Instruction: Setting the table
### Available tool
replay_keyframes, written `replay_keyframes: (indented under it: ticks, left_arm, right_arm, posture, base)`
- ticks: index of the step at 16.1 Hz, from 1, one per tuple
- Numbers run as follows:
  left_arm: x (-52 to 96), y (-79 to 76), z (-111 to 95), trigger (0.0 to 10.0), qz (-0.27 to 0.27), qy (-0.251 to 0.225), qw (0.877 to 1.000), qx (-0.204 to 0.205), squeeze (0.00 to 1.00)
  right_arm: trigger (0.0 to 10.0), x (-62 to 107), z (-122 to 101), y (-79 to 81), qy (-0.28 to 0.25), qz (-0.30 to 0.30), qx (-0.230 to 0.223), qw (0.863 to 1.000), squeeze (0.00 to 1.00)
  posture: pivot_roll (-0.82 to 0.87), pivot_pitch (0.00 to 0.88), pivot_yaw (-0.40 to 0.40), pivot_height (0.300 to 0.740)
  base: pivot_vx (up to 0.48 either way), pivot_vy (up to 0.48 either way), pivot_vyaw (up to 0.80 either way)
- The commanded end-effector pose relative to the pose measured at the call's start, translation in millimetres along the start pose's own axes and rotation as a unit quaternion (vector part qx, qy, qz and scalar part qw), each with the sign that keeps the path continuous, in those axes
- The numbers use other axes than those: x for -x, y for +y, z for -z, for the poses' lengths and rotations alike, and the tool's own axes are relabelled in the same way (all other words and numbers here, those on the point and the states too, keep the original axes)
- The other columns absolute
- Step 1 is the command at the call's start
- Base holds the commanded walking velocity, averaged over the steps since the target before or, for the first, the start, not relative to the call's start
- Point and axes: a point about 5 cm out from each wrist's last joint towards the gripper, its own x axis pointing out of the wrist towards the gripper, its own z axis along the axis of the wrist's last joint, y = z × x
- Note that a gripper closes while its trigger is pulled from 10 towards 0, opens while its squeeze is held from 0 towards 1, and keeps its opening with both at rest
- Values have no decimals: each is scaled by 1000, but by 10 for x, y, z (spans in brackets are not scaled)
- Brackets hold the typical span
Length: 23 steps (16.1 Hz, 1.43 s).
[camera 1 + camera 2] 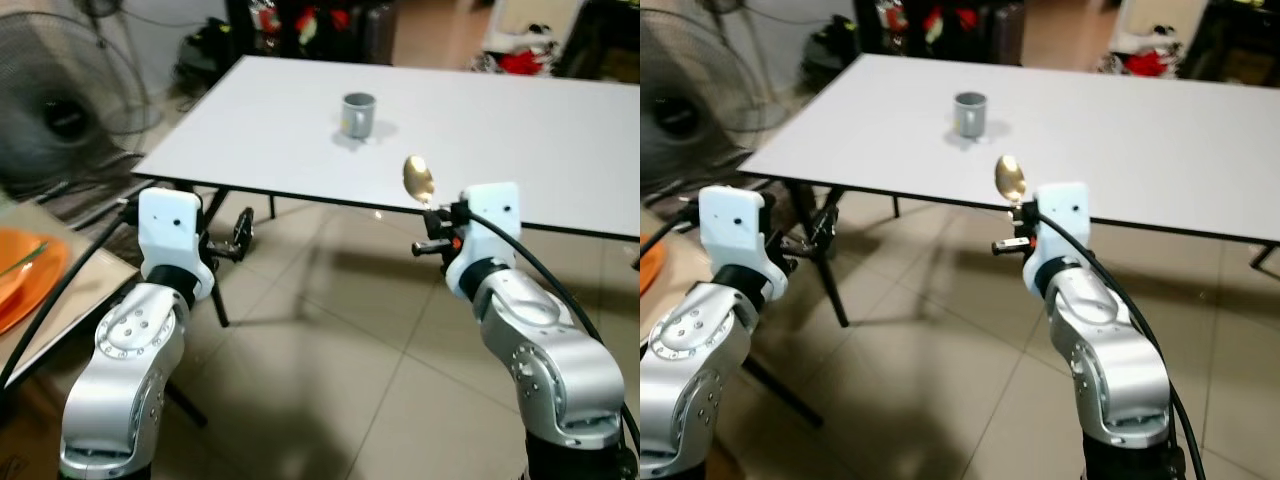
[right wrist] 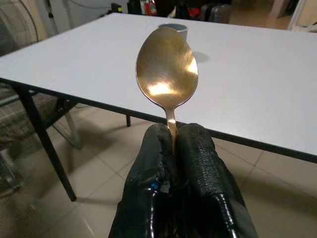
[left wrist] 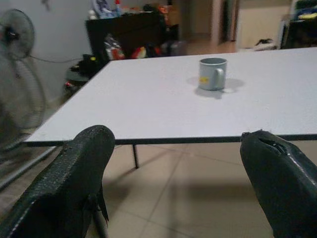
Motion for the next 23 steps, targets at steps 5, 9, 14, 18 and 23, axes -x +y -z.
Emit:
replay_keyframes:
  ticks: [5,9,14,18,23]
  left_arm:
    - [34,87,-2,10000,-7,4,1000,-9,0]
    - [29,80,0,10000,0,3,1000,-10,0]
    - [3,61,-7,10000,4,1,1000,1,0]
    - [11,63,-8,10000,1,0,1000,5,0]
    - [-3,65,-14,10000,-2,-1,1000,6,0]
  right_arm:
    - [10000,-32,-29,45,-15,-14,-24,1000,0]
    - [10000,-32,-4,64,-10,-17,-24,1000,0]
    - [10000,-57,-4,78,-9,-23,-22,999,0]
    - [10000,-55,2,91,-12,-23,-27,999,0]
    - [10000,-75,-2,79,-11,-25,-25,999,0]
  posture:
    - [-67,12,32,740]
    - [-71,4,34,740]
    - [-74,1,35,740]
    - [-73,4,29,740]
    - [-77,8,18,740]
  base:
    - [322,0,160]
    - [323,0,0]
    - [322,0,0]
    - [322,0,0]
    - [321,0,0]
